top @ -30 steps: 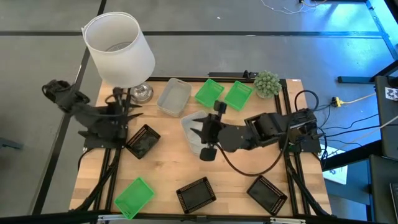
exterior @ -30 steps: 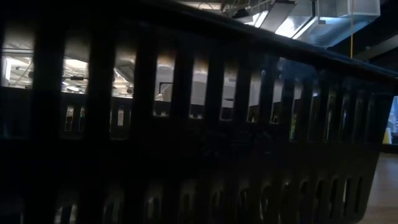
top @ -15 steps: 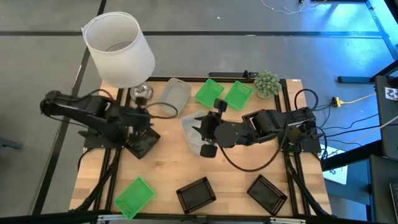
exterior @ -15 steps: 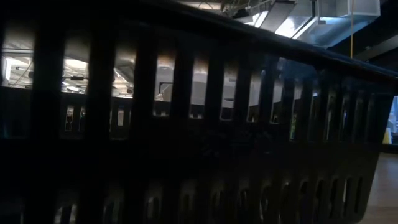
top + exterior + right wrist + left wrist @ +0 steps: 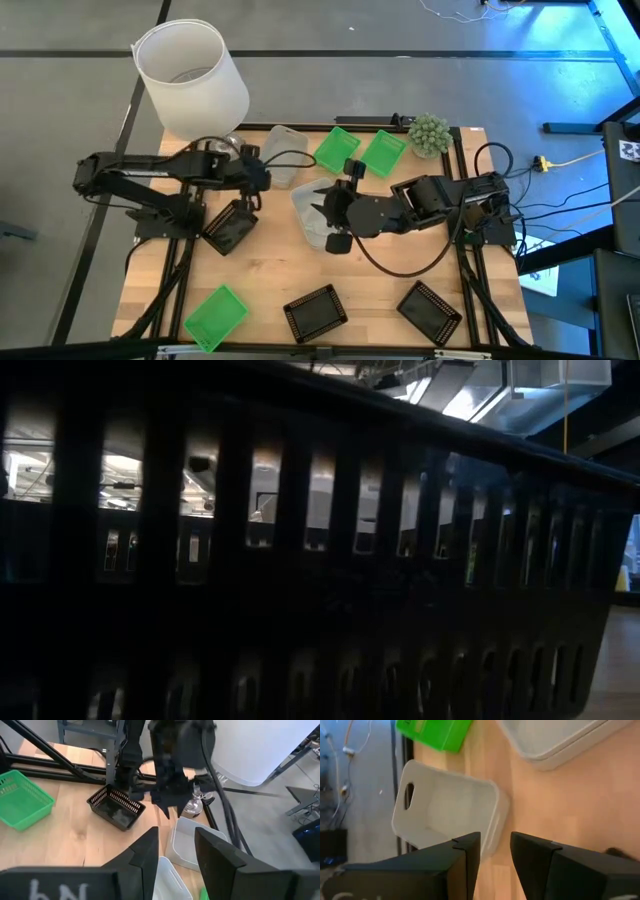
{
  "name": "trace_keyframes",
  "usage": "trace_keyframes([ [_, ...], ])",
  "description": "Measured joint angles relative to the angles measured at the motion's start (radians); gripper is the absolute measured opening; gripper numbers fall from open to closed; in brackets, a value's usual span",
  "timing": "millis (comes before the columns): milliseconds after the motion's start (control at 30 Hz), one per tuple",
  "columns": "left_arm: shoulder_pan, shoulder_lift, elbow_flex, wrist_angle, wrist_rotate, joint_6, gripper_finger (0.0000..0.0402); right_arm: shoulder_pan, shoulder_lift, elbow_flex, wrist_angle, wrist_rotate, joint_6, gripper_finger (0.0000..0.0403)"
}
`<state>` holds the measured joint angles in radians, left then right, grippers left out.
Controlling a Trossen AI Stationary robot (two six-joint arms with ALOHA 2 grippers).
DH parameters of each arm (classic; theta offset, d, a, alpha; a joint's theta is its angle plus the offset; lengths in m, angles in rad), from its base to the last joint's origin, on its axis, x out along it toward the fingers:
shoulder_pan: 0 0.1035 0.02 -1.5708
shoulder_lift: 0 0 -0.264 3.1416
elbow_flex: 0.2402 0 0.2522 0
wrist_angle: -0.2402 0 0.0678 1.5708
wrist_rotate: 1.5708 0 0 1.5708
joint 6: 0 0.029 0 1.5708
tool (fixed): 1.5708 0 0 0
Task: Stack baskets by color
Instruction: Stack the top gray bin into the bottom gray bin
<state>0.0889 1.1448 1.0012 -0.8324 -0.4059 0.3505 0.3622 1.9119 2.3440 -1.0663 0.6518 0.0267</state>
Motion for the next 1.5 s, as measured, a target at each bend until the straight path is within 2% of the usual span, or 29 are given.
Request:
trace_keyframes([
  [200, 0.023, 0.093, 0.001, 0.029, -0.158, 0.011, 0.0105, 0.0, 0.0, 0.0, 0.0, 0.0, -0.009, 0.0127],
  [300, 0.022, 0.137, 0.0, 0.023, -0.151, 0.085, 0.0104, 0.0, 0.0, 0.0, -0.003, 0.0, -0.006, 0.0127],
  [500, 0.061, 0.207, 0.0, 0.045, 0.055, 0.173, 0.0105, 0.0, -0.007, 0.0, 0.002, 0.0, -0.004, 0.0127],
  [767, 0.169, 0.226, 0.0, 0.108, 0.093, 0.183, 0.0105, 0.0, -0.008, 0.0, -0.008, -0.001, 0.016, 0.0127],
  [1000, 0.256, 0.226, 0.0, 0.101, 0.282, 0.193, 0.0105, 0.0, -0.008, 0.0, -0.021, -0.001, 0.018, 0.0127],
  [1267, 0.312, 0.226, -0.004, 0.116, 0.306, 0.204, 0.0105, 0.0, -0.008, 0.0, -0.023, -0.025, 0.025, 0.0127],
  [1367, 0.325, 0.227, -0.038, 0.131, 0.338, 0.21, 0.0105, 0.0, -0.008, 0.0, -0.023, -0.025, 0.025, 0.0127],
  [1500, 0.333, 0.227, -0.092, 0.17, 0.328, 0.233, 0.0105, 0.0, -0.008, 0.0, -0.023, -0.025, 0.024, 0.0127],
])
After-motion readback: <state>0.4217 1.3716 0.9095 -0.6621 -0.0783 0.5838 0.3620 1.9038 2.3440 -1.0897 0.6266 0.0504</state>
